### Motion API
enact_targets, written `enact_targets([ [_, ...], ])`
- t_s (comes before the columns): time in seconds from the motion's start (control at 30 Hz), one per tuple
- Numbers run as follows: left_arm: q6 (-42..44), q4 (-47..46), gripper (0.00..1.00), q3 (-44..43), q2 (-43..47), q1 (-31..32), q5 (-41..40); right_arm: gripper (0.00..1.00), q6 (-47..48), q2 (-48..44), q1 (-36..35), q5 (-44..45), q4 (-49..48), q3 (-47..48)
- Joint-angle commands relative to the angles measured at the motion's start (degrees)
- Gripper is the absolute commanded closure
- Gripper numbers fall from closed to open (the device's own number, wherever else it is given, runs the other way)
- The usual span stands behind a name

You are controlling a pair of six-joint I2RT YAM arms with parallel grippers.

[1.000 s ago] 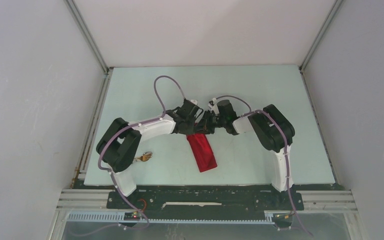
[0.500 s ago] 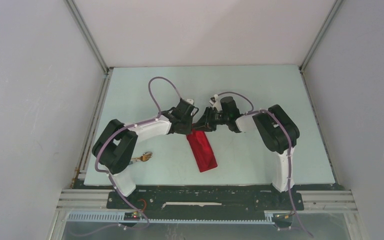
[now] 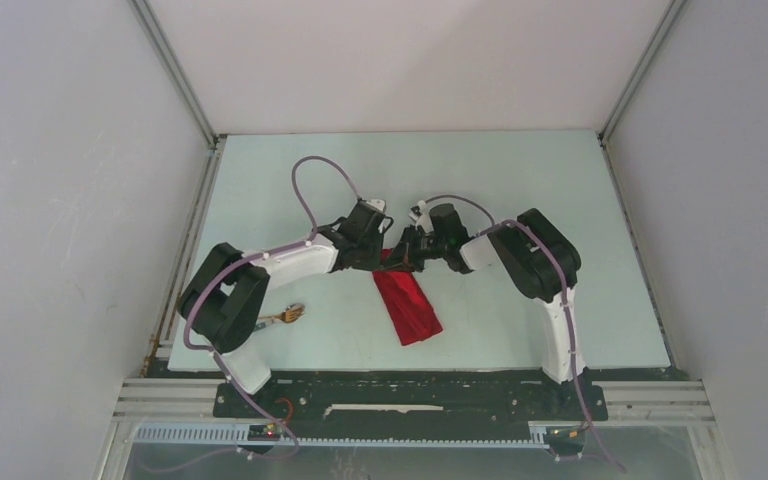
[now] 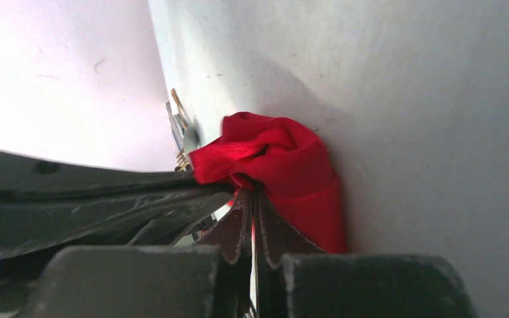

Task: Fold the napkin into a case and place the utensils inside
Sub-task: Grasp the top corner of the smaller rectangle folded napkin from the folded napkin.

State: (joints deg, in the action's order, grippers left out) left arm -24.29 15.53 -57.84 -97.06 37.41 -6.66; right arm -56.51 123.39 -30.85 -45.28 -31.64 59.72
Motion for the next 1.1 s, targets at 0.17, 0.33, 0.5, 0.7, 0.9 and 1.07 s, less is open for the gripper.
enact_targets([
  [0.17,0.4,-2.3,1.00,-0.4,3.2,0.0,2.0,0.83,3.7,1.3,-0.1,1.5,3.6,4.3],
  [0.33,-0.5,-2.1,1.00,0.5,4.1,0.0,0.8,0.64,8.5,-4.6,0.1,0.0,11.6,4.2],
  [0.5,-0.6,-2.1,1.00,0.6,4.2,-0.1,0.7,0.56,10.4,-7.0,0.3,-0.7,12.9,3.3],
  [0.7,-0.1,-2.1,1.00,0.3,3.9,-0.1,2.0,0.76,7.1,-5.2,0.0,-1.2,9.1,2.6],
  [0.9,0.3,-2.3,1.00,0.7,4.0,0.0,3.8,0.95,1.1,0.1,-1.4,0.3,-2.8,2.9],
  [1.07,0.3,-2.1,1.00,0.6,3.7,0.0,5.2,1.00,0.8,6.4,-2.7,-0.2,-1.1,11.2],
])
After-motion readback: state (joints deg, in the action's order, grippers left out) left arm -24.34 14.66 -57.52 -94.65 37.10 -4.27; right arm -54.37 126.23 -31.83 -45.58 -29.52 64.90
